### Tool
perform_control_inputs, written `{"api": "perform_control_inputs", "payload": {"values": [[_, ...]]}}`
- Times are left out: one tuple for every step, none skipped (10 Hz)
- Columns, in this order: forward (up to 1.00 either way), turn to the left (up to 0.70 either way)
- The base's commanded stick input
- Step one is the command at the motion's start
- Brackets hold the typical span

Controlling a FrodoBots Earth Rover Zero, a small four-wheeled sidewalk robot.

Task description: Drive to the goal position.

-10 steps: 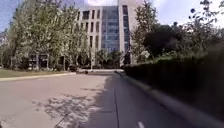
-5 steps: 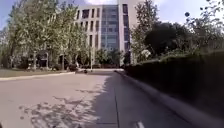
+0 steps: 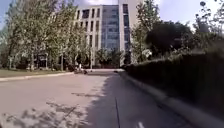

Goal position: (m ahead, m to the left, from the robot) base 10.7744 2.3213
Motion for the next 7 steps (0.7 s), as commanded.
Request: {"api": "perform_control_inputs", "payload": {"values": [[0.70, 0.00], [0.70, 0.00], [0.70, 0.00], [0.70, 0.00], [0.70, 0.00], [0.70, 0.00], [0.70, 0.00]]}}
